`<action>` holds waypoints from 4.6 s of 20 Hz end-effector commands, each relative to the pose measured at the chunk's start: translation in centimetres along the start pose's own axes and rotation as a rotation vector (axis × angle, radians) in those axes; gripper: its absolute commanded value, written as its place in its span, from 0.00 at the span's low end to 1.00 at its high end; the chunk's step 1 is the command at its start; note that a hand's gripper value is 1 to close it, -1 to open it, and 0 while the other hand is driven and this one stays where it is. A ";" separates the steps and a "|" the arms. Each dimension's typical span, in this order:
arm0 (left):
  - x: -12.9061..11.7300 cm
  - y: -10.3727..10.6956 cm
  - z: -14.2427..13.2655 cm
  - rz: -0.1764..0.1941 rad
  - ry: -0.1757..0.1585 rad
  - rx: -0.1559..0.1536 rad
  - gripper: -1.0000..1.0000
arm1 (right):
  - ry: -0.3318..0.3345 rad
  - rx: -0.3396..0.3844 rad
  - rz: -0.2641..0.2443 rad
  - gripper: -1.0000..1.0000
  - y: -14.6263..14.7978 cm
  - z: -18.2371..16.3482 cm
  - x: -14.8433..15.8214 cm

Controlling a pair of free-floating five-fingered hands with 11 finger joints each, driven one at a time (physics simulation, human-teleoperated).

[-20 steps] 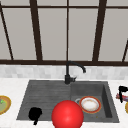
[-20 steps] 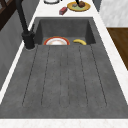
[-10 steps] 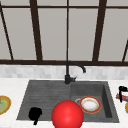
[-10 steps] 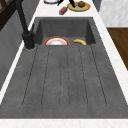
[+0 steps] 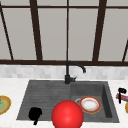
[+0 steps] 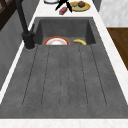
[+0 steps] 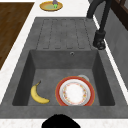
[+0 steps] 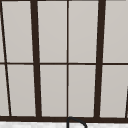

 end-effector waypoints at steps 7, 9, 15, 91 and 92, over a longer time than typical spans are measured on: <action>0.0 0.0 0.0 0.000 0.000 0.000 0.50 | 0.003 0.006 -0.049 0.00 2.5 -5.6 0.6; 0.0 0.0 0.0 0.000 0.000 0.000 0.50 | 0.003 0.000 -0.046 0.00 2.5 -5.6 0.5; 0.0 0.0 0.0 0.000 0.000 0.000 0.50 | 0.006 -0.028 -0.006 0.00 3.0 -4.9 0.6; 0.0 0.0 0.0 0.000 0.000 0.000 0.50 | -0.265 -0.137 0.006 1.00 17.3 0.6 26.6; 0.0 0.0 0.0 0.000 0.000 0.000 0.50 | -0.257 -0.148 0.006 1.00 17.9 0.0 26.9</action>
